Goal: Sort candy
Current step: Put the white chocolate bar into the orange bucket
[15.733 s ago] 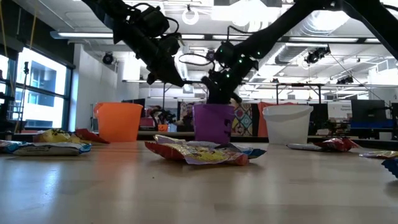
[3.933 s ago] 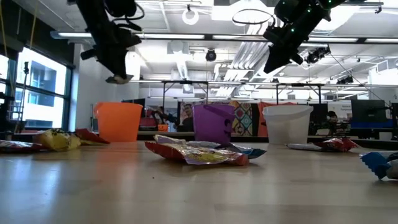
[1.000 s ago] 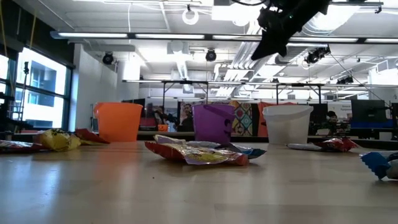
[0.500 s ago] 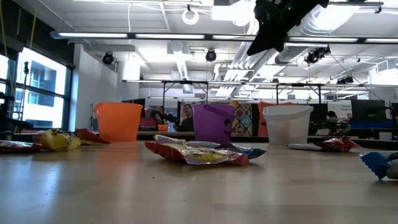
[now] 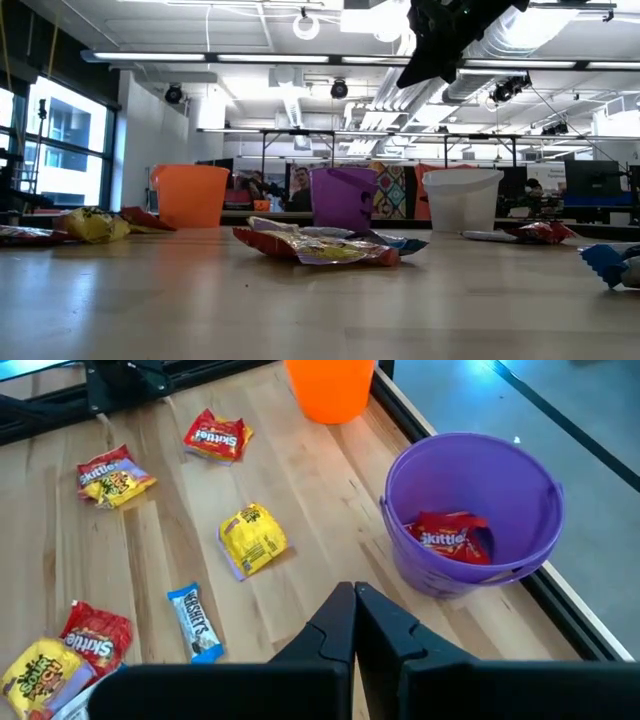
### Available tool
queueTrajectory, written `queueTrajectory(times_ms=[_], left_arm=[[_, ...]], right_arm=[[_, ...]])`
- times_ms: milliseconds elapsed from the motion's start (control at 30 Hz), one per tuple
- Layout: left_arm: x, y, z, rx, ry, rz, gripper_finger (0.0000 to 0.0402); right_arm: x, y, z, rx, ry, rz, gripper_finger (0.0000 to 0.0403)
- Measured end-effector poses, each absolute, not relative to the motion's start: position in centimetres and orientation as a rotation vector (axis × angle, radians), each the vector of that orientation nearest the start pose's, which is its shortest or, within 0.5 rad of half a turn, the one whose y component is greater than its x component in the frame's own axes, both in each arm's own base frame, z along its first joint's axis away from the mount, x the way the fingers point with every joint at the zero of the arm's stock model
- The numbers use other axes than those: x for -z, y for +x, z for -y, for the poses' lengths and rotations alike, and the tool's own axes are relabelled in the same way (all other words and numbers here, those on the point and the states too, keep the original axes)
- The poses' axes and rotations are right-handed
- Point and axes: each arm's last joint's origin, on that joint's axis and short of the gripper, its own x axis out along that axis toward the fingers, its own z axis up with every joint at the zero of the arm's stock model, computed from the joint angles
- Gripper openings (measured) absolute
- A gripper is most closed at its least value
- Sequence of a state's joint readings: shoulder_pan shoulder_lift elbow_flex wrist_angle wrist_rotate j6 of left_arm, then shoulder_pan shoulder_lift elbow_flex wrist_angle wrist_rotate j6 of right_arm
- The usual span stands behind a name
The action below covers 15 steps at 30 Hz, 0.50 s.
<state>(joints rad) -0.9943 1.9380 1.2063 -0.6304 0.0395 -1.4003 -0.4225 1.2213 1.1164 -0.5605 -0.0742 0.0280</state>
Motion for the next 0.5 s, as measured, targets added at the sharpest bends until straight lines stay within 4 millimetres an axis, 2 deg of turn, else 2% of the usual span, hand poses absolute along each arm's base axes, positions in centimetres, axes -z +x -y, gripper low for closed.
queueTrajectory(times_ms=[233,333,500], left_arm=[[-13.4,19.9,29.6,-0.131,-0.444,-1.509,0.017],[-13.3,20.1,29.4,-0.129,-0.442,-1.516,0.0131],[-14.0,20.5,29.2,-0.096,-0.454,-1.489,0.0033]], right_arm=[[-32.6,23.4,10.3,0.344,0.191,-0.648,0.0],[-32.6,23.4,10.3,0.344,0.189,-0.648,0.0],[-32.6,23.4,10.3,0.342,0.183,-0.649,0.0]])
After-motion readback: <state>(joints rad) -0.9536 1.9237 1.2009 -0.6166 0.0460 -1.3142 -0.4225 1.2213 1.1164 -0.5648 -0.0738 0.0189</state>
